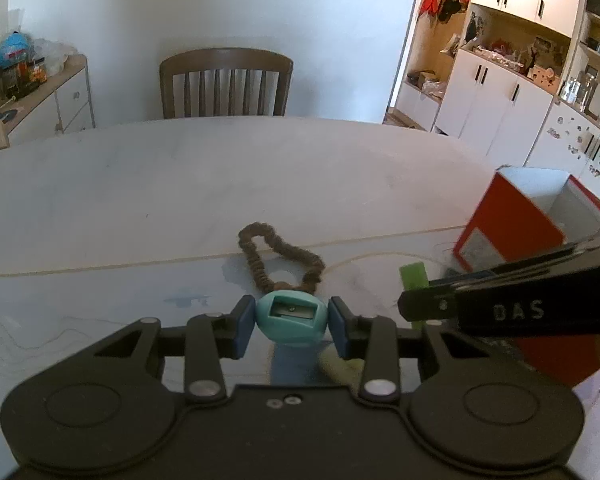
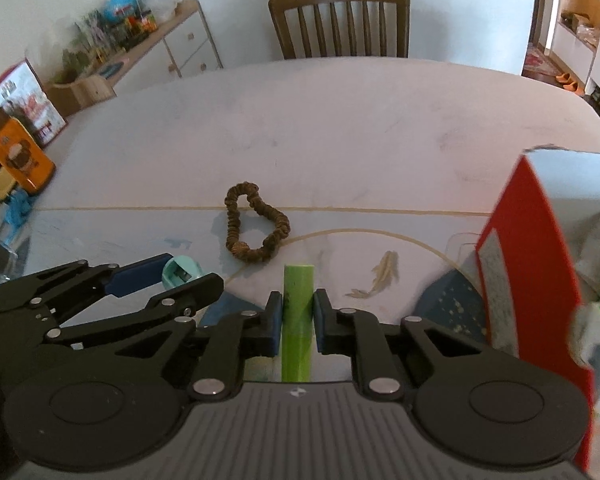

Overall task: Organize objects
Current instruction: 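Carry the glow stick and teal sharpener with both tools into the shoebox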

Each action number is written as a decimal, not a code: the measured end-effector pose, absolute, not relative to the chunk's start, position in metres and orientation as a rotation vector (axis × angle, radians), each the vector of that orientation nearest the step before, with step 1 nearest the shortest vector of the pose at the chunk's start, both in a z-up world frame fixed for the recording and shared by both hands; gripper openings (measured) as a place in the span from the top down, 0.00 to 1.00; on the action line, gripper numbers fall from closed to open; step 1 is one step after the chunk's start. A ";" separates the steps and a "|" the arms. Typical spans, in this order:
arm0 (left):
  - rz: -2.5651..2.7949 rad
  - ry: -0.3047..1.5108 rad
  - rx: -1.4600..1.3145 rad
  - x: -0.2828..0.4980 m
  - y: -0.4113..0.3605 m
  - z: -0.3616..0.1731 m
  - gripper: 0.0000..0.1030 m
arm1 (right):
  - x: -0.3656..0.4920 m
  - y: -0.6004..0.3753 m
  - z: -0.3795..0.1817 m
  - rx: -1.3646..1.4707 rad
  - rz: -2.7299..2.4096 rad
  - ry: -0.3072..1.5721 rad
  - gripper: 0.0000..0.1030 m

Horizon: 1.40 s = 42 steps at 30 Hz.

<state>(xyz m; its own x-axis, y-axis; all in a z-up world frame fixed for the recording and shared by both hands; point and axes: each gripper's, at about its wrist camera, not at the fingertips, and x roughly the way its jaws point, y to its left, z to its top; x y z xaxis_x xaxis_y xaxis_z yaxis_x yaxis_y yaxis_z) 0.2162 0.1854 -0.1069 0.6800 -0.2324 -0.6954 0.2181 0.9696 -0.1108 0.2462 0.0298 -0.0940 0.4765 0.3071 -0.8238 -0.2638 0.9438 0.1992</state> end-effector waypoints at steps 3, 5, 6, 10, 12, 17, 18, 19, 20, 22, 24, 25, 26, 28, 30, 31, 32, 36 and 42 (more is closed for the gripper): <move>-0.264 0.776 -0.022 0.208 0.180 -0.097 0.63 | 0.234 0.020 -0.081 0.066 0.357 0.998 0.85; -0.275 0.769 -0.016 0.201 0.175 -0.090 0.63 | 0.226 0.013 -0.073 0.073 0.366 0.995 0.85; -0.282 0.767 -0.017 0.199 0.173 -0.085 0.63 | 0.222 0.011 -0.069 0.072 0.365 0.995 0.85; -0.311 0.759 -0.025 0.190 0.163 -0.066 0.63 | 0.206 -0.005 -0.052 0.083 0.369 0.974 0.85; -0.325 0.752 -0.028 0.184 0.157 -0.057 0.63 | 0.199 -0.015 -0.044 0.100 0.369 0.961 0.85; -0.340 0.735 -0.032 0.174 0.136 -0.039 0.63 | 0.184 -0.041 -0.021 0.123 0.362 0.912 0.85; -0.345 0.728 -0.028 0.172 0.130 -0.035 0.63 | 0.183 -0.045 -0.018 0.125 0.361 0.903 0.85; -0.349 0.721 -0.025 0.171 0.126 -0.032 0.63 | 0.181 -0.050 -0.014 0.126 0.361 0.894 0.85; -0.354 0.715 -0.022 0.169 0.121 -0.029 0.63 | 0.179 -0.057 -0.010 0.126 0.358 0.884 0.85; -0.360 0.704 -0.024 0.165 0.111 -0.023 0.63 | 0.176 -0.067 -0.004 0.127 0.354 0.866 0.85; -0.361 0.693 -0.019 0.162 0.101 -0.018 0.63 | 0.174 -0.079 0.002 0.124 0.347 0.847 0.85; -0.361 0.688 -0.014 0.161 0.096 -0.016 0.63 | 0.173 -0.085 0.003 0.125 0.344 0.842 0.85; -0.362 0.685 -0.013 0.160 0.091 -0.014 0.63 | 0.172 -0.092 0.005 0.127 0.340 0.836 0.85; -0.362 0.678 -0.009 0.158 0.081 -0.011 0.63 | 0.171 -0.104 0.009 0.129 0.333 0.825 0.85; -0.362 0.673 -0.004 0.156 0.071 -0.008 0.63 | 0.170 -0.116 0.012 0.130 0.327 0.815 0.85; -0.363 0.672 -0.003 0.156 0.066 -0.007 0.63 | 0.169 -0.123 0.013 0.133 0.325 0.811 0.85; -0.363 0.670 -0.002 0.155 0.061 -0.005 0.63 | 0.169 -0.130 0.014 0.135 0.322 0.807 0.85; -0.365 0.670 0.003 0.156 0.041 -0.003 0.63 | 0.170 -0.156 0.016 0.144 0.304 0.793 0.85; -0.371 0.675 0.012 0.162 0.010 -0.005 0.63 | 0.178 -0.197 0.013 0.152 0.267 0.785 0.85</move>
